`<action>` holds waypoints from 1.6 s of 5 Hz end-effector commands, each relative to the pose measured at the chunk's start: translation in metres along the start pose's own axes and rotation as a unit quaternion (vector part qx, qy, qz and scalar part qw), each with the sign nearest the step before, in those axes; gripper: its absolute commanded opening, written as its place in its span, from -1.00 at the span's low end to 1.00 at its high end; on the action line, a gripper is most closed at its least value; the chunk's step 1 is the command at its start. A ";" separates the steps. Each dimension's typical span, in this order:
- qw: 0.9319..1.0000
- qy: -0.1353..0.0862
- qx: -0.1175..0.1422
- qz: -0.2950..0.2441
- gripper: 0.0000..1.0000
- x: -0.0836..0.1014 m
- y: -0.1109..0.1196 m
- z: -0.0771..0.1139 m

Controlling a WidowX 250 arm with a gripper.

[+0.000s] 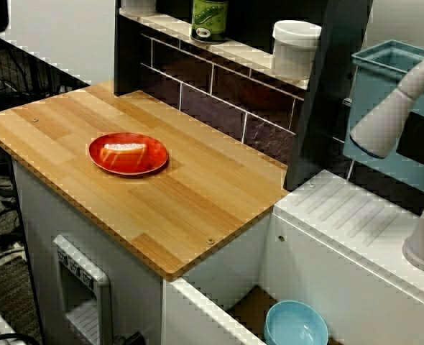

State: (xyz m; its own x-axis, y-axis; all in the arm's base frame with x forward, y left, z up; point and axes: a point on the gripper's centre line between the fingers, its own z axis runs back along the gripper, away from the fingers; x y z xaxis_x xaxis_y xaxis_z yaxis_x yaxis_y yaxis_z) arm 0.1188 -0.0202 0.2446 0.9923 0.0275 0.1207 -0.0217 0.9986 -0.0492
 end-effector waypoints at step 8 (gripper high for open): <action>1.000 -0.018 -0.001 0.002 1.00 0.097 0.053 -0.069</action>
State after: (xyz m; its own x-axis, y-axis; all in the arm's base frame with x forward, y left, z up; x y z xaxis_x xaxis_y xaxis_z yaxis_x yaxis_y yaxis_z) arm 0.2175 0.0314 0.1755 0.9928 0.0303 0.1163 -0.0236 0.9980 -0.0587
